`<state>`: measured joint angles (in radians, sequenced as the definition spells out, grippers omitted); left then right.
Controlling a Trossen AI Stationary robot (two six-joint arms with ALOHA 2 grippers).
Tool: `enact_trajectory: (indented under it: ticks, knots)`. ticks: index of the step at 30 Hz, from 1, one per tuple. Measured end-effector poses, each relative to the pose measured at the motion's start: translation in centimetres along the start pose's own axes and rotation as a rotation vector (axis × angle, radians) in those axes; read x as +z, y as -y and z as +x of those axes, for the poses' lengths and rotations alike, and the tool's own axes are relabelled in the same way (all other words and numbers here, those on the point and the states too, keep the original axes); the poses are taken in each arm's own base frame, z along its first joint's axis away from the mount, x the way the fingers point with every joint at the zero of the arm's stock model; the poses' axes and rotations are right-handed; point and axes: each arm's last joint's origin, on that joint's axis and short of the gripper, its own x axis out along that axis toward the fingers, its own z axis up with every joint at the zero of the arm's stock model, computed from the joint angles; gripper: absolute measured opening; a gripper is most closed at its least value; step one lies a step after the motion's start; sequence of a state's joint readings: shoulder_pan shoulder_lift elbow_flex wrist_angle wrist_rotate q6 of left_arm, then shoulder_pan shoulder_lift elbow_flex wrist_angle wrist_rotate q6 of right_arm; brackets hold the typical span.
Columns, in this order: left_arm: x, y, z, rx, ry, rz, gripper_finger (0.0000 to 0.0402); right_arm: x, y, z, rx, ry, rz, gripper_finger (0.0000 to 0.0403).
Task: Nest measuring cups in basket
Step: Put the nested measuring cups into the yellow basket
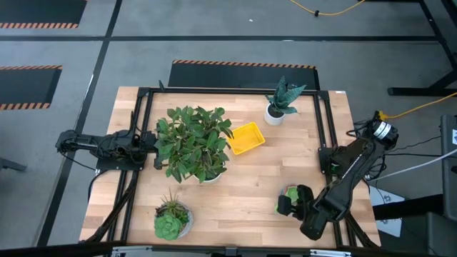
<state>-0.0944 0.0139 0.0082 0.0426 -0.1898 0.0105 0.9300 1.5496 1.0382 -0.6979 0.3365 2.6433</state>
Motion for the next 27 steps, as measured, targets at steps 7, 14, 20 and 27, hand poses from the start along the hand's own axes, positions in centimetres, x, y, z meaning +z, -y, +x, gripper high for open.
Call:
enact_trajectory:
  ticks: [7,14,20,27]
  knots:
    - [0.0,0.0,0.0,0.000,0.000,0.000,0.0117,-0.6,1.2,1.1,0.031,0.063,-0.027,0.0367]
    - [0.0,0.0,0.0,0.000,0.000,0.000,0.0117,-0.5,2.0,2.3,0.025,0.154,-0.053,0.0367]
    - [0.0,0.0,0.0,0.000,0.000,0.000,0.0117,0.0,2.4,2.8,-0.002,0.229,-0.089,0.0367]
    - [0.0,0.0,0.0,0.000,0.000,0.000,0.0117,0.9,2.6,2.6,-0.018,0.319,-0.184,0.0367]
